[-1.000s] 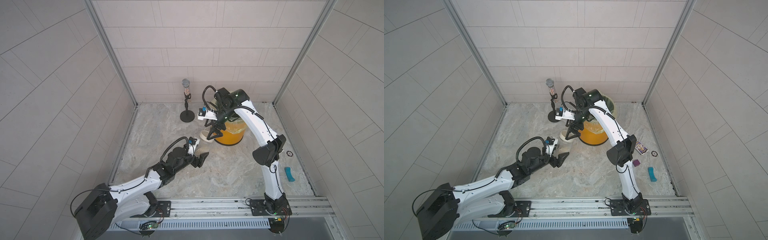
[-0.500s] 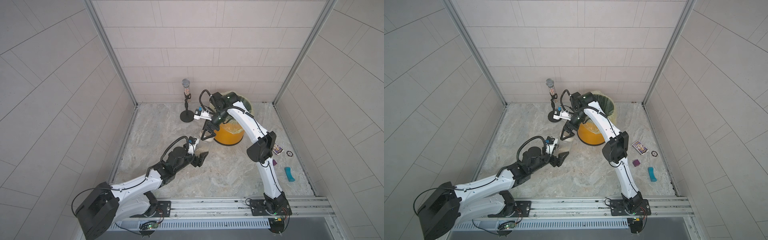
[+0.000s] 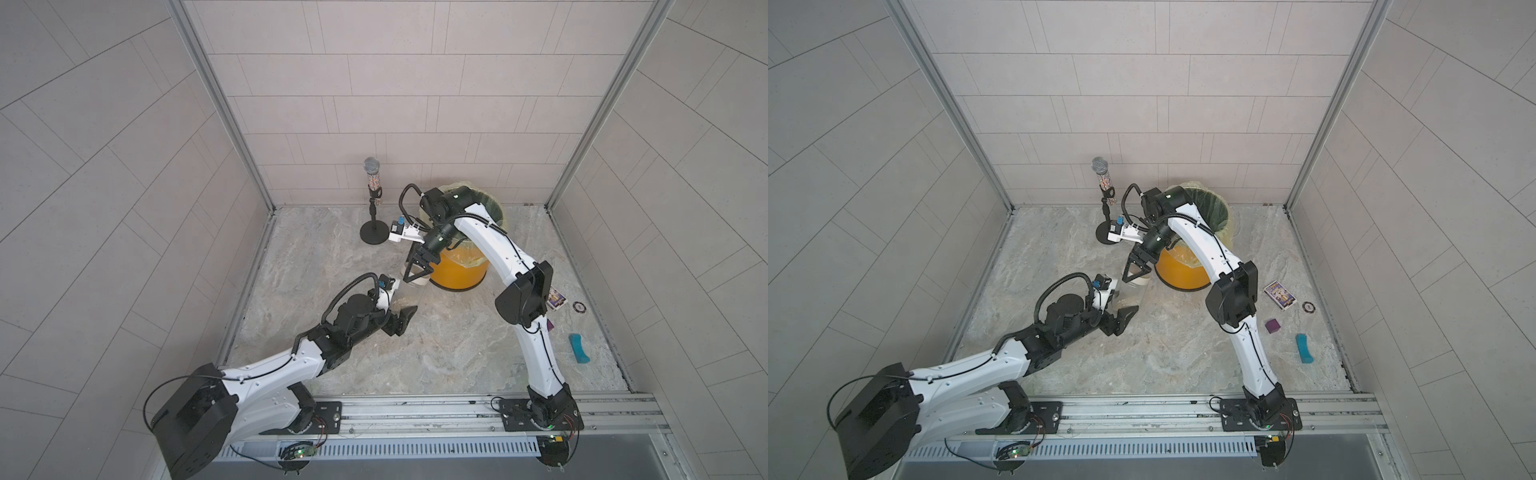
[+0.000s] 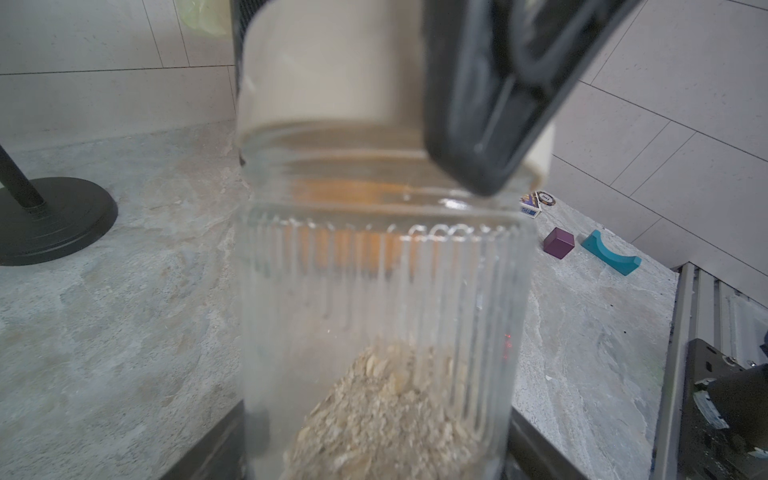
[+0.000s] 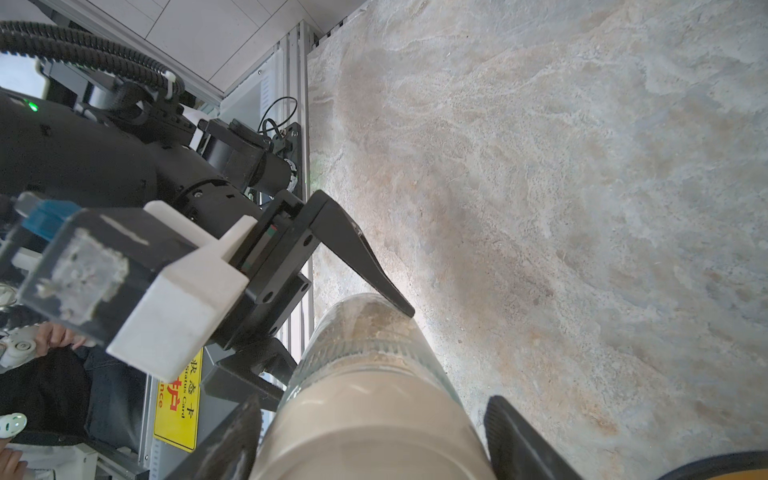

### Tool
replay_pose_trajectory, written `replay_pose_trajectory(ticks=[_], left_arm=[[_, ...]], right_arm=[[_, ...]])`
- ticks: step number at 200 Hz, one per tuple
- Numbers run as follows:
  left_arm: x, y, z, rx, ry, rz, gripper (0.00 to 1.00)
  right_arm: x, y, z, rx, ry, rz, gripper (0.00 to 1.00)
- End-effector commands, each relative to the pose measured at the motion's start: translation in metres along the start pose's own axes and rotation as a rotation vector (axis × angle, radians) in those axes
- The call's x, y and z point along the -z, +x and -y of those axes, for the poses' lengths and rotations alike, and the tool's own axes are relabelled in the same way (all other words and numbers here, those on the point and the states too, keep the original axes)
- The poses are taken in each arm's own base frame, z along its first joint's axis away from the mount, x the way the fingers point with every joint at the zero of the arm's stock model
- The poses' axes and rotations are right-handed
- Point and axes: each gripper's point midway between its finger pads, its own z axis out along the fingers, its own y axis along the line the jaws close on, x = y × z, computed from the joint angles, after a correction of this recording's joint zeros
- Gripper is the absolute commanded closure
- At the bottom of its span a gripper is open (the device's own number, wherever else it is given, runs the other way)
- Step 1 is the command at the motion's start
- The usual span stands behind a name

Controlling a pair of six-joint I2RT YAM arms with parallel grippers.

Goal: Empty expired oatmeal from jars
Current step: Unscrew the lid from the jar.

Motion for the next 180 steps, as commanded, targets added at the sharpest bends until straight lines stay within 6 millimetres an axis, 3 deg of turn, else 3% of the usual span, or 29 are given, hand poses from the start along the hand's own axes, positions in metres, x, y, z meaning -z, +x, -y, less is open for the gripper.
replay_pose_trajectory(ticks=[1, 124, 180], left_arm=[[0.009, -0.063, 0.010, -0.012, 0.025, 0.211, 1.00], [-0.010, -0.050, 0.001, -0.010, -0.010, 0.196, 1.00], [-0.004, -0.053, -0.001, -0.005, -0.017, 0.236, 1.00]], right_arm=[[0.015, 0.017, -0.042, -0.055, -0.074, -0.051, 0.49], [0.011, 0.022, -0.061, 0.009, -0.042, -0.113, 0.55], [0.015, 0.028, -0.062, 0.077, -0.011, -0.142, 0.55]])
